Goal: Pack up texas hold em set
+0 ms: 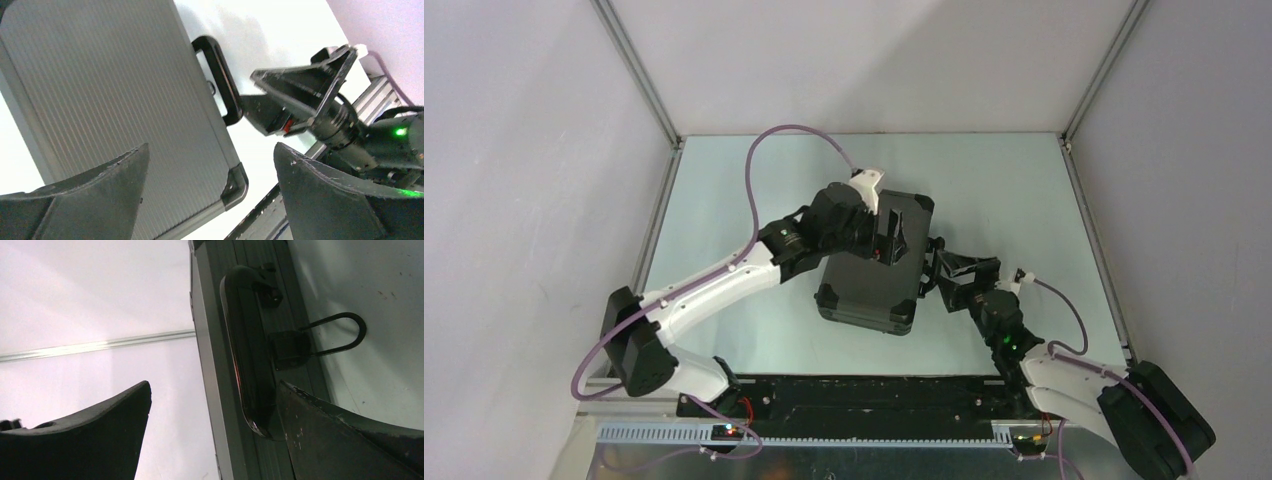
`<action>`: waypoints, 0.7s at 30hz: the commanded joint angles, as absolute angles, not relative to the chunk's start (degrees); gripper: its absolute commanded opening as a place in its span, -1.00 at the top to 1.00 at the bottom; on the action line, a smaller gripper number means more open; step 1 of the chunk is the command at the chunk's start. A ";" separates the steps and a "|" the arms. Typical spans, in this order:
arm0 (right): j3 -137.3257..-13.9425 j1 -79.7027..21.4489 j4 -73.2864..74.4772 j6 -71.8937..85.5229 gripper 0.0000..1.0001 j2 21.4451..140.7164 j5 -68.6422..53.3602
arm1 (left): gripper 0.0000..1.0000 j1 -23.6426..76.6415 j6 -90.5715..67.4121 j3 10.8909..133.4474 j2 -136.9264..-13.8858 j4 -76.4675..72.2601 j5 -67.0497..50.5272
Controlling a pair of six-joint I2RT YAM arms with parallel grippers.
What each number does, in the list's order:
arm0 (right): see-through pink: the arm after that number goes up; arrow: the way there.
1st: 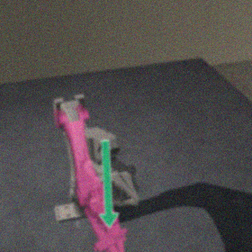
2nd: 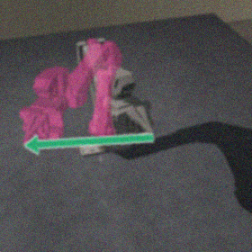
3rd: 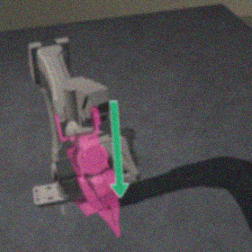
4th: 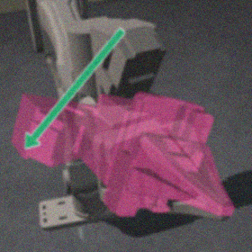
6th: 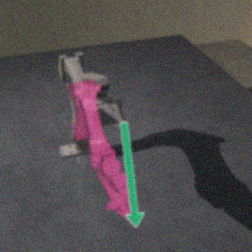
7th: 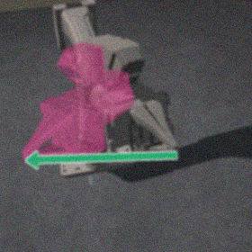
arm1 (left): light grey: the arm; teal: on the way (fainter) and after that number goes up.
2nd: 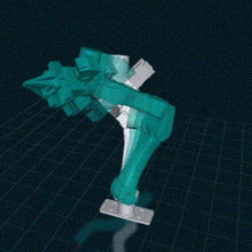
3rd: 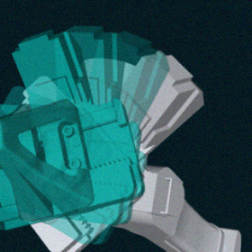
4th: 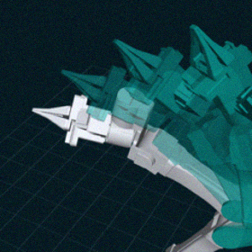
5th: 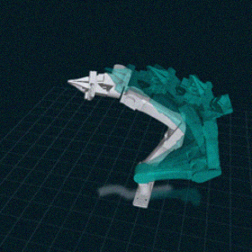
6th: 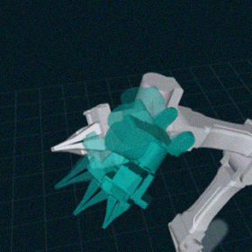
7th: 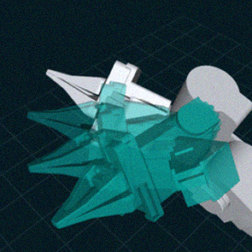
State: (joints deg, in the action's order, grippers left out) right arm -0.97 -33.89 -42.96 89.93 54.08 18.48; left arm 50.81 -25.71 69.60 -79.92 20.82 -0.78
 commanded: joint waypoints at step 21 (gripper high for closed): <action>0.28 -35.87 -62.30 84.22 -0.83 73.00 15.07 | -0.93 48.14 -24.45 88.60 -95.91 20.93 -9.57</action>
State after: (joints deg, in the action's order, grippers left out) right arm -0.95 -34.74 -59.46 87.53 75.50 12.34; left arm 48.23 -25.43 84.84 -93.91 20.80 -5.76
